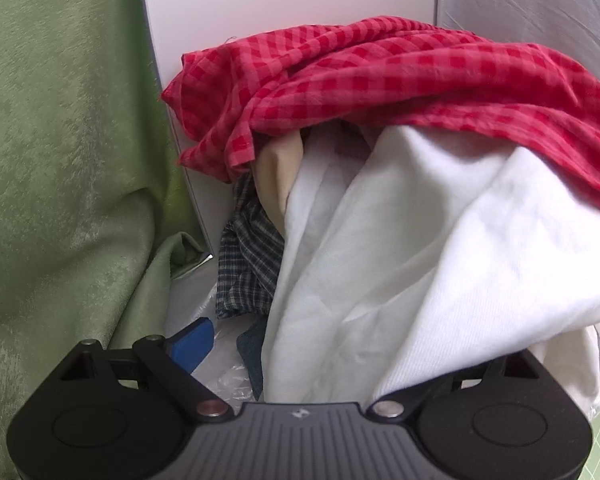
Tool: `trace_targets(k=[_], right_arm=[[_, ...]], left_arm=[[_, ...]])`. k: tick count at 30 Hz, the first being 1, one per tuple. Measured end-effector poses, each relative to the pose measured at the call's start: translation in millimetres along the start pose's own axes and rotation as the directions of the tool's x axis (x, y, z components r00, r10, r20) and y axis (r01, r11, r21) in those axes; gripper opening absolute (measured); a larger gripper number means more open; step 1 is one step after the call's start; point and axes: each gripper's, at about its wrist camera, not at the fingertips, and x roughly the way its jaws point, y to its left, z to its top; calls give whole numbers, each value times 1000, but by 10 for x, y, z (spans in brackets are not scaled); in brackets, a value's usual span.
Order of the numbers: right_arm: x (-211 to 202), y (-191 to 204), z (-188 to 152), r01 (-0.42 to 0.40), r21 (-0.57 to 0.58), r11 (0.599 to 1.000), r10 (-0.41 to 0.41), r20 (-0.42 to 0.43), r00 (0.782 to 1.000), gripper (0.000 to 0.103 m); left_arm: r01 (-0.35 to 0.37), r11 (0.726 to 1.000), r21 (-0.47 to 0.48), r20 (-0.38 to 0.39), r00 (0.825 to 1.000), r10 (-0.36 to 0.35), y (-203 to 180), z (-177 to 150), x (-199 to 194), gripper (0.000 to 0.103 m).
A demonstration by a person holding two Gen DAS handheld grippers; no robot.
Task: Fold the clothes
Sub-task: 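Reach both tools into the pile toward the red gingham shorts, then close the right tool on the red gingham shorts while the left tool closes on them too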
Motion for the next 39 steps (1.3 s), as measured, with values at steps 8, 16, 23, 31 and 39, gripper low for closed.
trace_targets(k=[8,16,23,31,39], right_arm=[[-672,-443,-88,120,57,991,-125,80,989,0],[-1408,-1021,-740,355,86,931,-360,60,931,0],[-1823,-1641,-1127,427,252,868,-413,-108,904,23],[-1185,-1002,-864,316,91,944,-307,-101,946,64],[-184,-354,-402,164,-99,982,-173,-91,981,73]], left_arm=[[-7,1000,-21,22,1000,8,15,-156,-257,93],[2,1000,-8,36,999,-2,4,-467,-539,93],[11,998,-55,33,999,-9,103,-651,-659,93],[22,1000,-2,55,998,-22,126,-560,-604,93],[74,996,53,163,983,-82,180,-110,-868,92]])
